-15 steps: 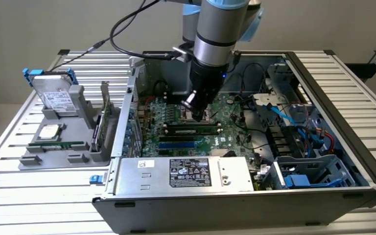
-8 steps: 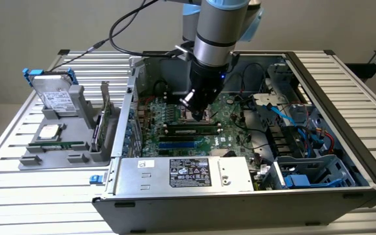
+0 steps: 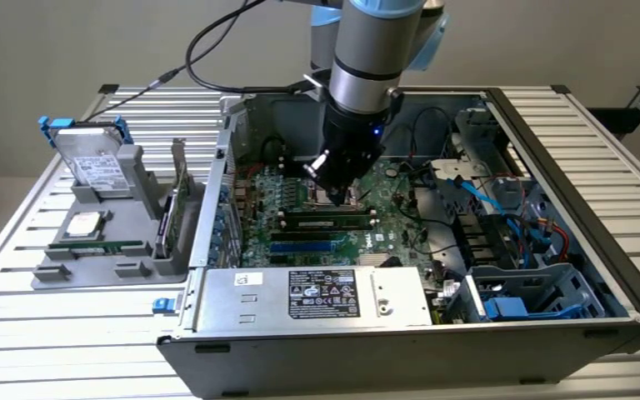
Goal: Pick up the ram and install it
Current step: 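Press down the ram until it locks into place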
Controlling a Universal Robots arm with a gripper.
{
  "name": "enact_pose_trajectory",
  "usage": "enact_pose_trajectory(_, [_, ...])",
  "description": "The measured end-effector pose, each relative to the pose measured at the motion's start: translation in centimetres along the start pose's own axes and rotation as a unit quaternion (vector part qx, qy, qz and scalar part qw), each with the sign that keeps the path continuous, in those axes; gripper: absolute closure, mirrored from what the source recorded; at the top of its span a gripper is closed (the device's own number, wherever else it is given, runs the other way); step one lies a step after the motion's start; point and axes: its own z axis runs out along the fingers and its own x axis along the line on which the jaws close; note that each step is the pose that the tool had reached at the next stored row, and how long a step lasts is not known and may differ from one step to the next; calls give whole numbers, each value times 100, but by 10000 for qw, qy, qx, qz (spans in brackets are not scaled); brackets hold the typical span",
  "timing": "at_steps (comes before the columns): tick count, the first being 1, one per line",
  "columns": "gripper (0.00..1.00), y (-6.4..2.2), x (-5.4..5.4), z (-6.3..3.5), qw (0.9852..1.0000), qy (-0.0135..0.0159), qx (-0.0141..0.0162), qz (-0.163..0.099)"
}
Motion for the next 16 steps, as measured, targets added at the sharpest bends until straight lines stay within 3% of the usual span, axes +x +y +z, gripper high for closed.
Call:
enact_pose_trajectory(5, [90,0,0,2,9993,-36,-18,382])
enact_pose_trajectory(10, [90,0,-1,2,9979,-84,-7,643])
enact_pose_trajectory(16, [90,0,0,1,9959,-96,11,902])
